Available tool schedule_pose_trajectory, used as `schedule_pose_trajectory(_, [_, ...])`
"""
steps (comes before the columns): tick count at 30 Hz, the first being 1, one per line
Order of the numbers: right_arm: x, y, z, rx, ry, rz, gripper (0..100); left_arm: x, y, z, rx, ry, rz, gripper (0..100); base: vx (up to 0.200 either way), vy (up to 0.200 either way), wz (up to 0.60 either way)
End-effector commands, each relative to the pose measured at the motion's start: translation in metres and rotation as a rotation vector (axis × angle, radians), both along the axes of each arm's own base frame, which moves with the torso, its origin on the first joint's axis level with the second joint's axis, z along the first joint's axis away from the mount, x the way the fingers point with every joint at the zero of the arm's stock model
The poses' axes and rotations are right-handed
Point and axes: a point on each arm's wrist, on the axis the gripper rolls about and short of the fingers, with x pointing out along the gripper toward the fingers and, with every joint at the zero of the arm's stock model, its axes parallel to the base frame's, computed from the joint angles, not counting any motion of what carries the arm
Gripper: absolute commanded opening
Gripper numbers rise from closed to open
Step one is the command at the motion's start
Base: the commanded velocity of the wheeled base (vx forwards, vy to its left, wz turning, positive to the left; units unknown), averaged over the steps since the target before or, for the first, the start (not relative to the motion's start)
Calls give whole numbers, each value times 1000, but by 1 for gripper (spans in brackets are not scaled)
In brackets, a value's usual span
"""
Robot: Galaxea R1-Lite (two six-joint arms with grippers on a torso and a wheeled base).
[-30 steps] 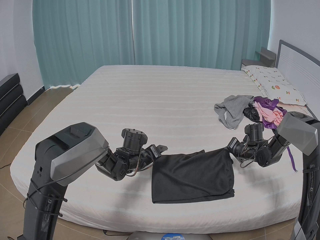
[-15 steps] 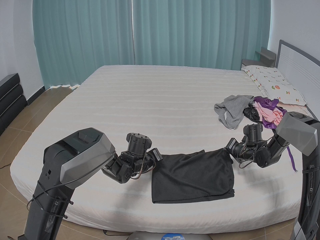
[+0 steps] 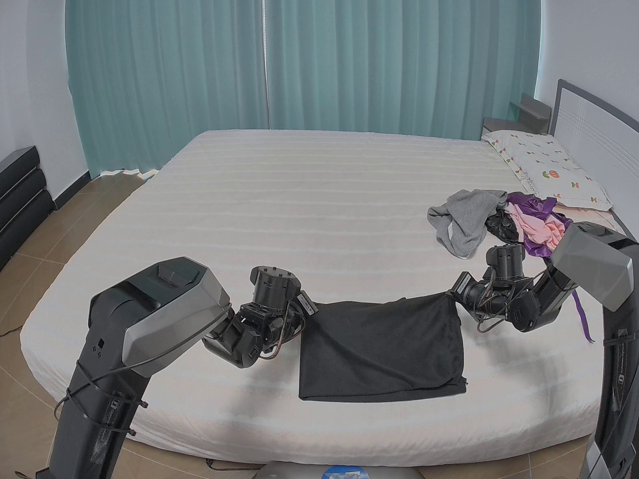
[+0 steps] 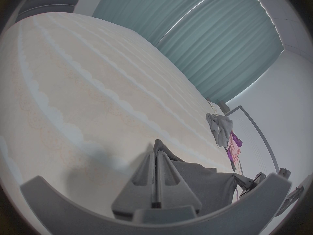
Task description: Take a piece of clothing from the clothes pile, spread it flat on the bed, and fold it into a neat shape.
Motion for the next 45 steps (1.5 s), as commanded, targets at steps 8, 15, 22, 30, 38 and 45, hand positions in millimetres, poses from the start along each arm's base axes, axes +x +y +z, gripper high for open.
schedule_pose_trajectory(8, [12,3,-9,-1,-4,3,0,-2,5,-1,18,6,25,0,0,0,0])
schedule_pose_trajectory(15, [17,6,-16,-5,-4,10,0,-2,5,-2,22,8,24,0,0,0,0])
schedule_pose_trajectory(22, [2,-1,7,11,-17,14,100,-1,6,-1,14,8,24,100,0,0,0])
schedule_pose_trajectory(30, [-47,-14,17,34,63,122,100,2,10,2,3,2,41,100,0,0,0])
schedule_pose_trajectory(38, [-120,-24,-7,-3,78,279,100,8,33,25,-133,14,151,100,0,0,0])
schedule_pose_trajectory(45, [-145,-26,-18,22,110,303,100,8,37,24,-133,17,160,100,0,0,0])
